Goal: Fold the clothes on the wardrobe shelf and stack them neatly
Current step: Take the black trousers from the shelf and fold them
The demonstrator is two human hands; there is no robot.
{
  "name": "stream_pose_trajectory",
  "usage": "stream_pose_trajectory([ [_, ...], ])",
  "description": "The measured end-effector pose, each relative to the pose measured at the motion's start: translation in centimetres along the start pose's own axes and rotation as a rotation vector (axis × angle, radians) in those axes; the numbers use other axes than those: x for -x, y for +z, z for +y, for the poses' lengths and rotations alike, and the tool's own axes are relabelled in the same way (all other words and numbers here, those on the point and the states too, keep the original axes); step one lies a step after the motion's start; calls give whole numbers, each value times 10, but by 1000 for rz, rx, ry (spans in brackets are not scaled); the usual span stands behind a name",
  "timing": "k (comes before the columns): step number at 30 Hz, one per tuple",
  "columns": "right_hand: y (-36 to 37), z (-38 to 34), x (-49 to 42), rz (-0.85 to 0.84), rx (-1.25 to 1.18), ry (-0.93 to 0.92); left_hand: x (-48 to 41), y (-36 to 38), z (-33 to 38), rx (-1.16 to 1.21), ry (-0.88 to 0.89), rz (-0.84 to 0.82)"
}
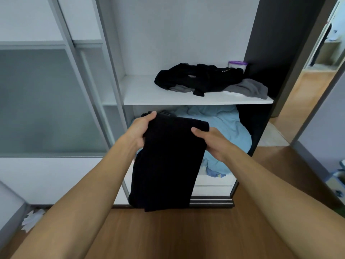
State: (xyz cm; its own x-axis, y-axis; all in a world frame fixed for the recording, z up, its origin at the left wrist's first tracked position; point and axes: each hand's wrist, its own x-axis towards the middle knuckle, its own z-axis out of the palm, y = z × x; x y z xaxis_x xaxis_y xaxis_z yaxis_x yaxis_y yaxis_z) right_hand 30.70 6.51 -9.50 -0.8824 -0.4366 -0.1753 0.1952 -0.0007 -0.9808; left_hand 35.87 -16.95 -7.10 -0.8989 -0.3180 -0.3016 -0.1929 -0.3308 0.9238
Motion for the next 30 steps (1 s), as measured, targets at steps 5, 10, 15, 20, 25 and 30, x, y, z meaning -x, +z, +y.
stream_pose_trajectory([
  [5,18,-17,-9,122,-34,8,5,-42,-17,-82,43,-270],
  [10,13,-23,-8,123,-89,93,9,-48,-48,-200,49,-362],
  [15,3,-22,-8,133,-188,186,5,-20,-45,-163,182,-158],
  [20,0,-6,-4,133,-10,129,-2,-6,-30,-69,219,20],
  [25,7,7,-3,165,153,123,-10,-16,-24,-185,238,123],
  [30,18,3,-3,72,296,23,-19,-39,-21,-576,291,123],
])
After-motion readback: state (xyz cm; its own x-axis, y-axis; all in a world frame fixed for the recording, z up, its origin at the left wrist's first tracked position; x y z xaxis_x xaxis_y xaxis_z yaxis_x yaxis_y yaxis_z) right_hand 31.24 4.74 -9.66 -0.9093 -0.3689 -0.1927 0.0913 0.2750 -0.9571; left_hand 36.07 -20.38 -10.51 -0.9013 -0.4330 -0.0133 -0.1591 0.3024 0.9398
